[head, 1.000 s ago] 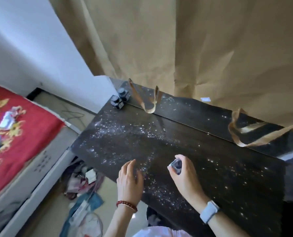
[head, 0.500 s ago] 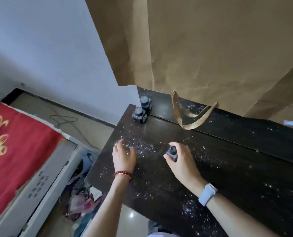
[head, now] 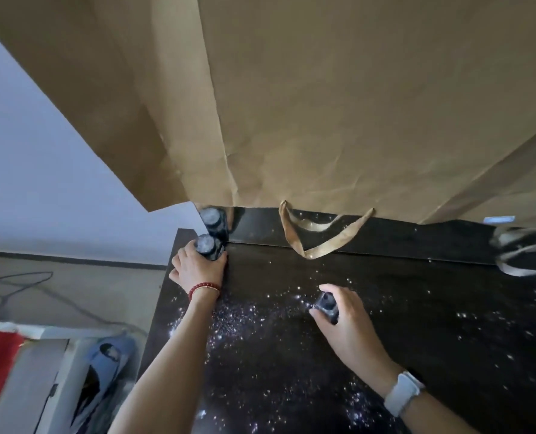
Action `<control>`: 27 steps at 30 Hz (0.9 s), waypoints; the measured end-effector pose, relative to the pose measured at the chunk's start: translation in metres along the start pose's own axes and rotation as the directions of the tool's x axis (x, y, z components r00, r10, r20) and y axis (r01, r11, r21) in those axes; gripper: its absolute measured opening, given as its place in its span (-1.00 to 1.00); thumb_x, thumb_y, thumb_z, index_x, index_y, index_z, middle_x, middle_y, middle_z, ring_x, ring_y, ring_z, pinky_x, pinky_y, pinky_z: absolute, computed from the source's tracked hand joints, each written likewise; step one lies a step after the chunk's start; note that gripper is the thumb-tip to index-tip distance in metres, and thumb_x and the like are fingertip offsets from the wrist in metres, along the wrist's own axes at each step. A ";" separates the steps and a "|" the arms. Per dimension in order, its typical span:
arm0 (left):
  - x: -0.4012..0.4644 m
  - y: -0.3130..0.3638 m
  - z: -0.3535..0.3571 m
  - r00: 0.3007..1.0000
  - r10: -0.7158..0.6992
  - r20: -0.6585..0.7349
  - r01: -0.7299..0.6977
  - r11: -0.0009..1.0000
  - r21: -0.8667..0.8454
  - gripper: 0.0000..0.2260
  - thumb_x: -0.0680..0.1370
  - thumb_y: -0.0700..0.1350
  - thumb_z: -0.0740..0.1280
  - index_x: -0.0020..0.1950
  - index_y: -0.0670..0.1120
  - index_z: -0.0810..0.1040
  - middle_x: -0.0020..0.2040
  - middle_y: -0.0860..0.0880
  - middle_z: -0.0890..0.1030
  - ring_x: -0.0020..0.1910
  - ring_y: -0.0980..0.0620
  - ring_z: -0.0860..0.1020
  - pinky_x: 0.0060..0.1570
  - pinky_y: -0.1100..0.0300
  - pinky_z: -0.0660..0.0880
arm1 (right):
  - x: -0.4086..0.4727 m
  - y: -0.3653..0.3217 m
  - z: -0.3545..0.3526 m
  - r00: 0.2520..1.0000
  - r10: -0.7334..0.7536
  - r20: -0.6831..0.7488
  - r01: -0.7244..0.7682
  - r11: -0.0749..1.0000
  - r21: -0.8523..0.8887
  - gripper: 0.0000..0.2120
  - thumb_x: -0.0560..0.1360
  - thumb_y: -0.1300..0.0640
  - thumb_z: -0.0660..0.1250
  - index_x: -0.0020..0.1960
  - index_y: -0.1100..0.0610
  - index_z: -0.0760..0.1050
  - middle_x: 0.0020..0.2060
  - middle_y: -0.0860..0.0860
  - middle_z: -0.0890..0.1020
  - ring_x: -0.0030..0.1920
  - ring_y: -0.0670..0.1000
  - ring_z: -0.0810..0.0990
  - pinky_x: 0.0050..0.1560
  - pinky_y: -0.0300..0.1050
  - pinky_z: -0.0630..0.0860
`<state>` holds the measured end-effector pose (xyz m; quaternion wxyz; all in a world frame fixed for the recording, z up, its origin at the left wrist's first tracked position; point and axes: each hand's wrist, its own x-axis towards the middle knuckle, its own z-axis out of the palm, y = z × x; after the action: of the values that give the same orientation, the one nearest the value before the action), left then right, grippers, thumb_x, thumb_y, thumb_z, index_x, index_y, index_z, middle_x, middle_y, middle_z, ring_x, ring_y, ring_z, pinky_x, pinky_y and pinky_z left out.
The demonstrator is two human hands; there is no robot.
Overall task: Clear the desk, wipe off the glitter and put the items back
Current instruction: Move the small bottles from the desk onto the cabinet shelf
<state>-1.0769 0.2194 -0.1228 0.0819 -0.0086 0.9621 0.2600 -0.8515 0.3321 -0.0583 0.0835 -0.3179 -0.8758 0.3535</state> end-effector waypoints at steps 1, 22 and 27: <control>-0.006 -0.001 -0.003 1.000 0.014 -0.015 -0.015 1.000 -0.019 -0.41 0.36 0.05 0.45 0.30 -0.13 0.36 0.26 -0.17 0.42 0.29 -0.16 0.29 0.21 -0.05 0.20 | -0.004 0.003 -0.002 1.000 0.025 -0.008 -0.025 1.000 0.001 -0.64 0.41 0.17 0.42 0.18 0.18 0.46 -0.10 -0.09 0.43 -0.01 -0.06 0.42 0.02 -0.33 0.32; -0.390 0.099 0.041 0.591 0.706 0.390 -0.578 0.708 -0.405 -0.49 0.28 -0.08 0.55 0.13 -0.22 0.47 0.04 -0.11 0.46 0.02 -0.05 0.48 -0.05 0.30 0.31 | -0.263 0.167 -0.144 0.722 0.608 -0.329 -0.475 0.783 0.402 -0.64 0.46 0.15 0.37 0.23 0.13 0.40 0.00 -0.02 0.44 0.02 -0.02 0.50 0.07 -0.15 0.49; -0.514 0.130 0.068 0.467 0.779 0.419 -0.628 0.625 -0.463 -0.53 0.26 -0.11 0.55 0.07 -0.22 0.49 -0.02 -0.10 0.46 0.00 -0.11 0.50 -0.07 0.25 0.33 | -0.356 0.225 -0.204 0.623 0.648 -0.439 -0.478 0.759 0.442 -0.89 0.46 0.18 0.37 -0.05 0.09 0.46 -0.21 0.06 0.53 -0.18 0.00 0.48 -0.14 -0.20 0.43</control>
<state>-0.5675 0.3521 -0.0325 0.2560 0.4620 0.7618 0.3750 -0.3849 0.3521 -0.0318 0.2683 -0.6530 -0.6031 0.3713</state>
